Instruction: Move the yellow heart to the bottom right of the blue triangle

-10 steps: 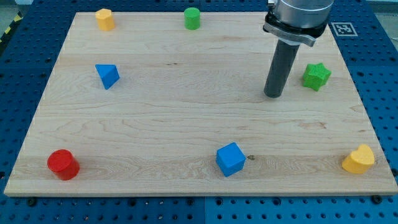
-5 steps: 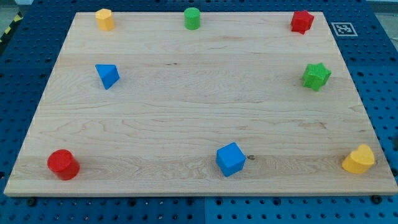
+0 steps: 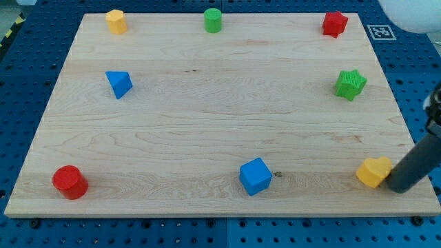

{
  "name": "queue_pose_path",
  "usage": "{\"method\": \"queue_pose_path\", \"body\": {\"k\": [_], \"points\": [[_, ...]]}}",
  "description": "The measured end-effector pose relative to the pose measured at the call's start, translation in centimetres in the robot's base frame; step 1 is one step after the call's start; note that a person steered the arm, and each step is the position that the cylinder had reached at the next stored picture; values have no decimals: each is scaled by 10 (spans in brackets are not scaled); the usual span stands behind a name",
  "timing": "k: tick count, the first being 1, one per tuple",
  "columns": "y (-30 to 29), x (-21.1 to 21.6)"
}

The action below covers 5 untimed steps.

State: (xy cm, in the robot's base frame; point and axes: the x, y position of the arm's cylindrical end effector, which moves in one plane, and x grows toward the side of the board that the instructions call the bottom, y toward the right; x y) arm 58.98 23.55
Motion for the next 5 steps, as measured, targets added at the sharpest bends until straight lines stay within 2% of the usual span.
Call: {"method": "queue_pose_path", "body": {"k": [2, 5], "points": [[-42, 0], [-47, -31]]}}
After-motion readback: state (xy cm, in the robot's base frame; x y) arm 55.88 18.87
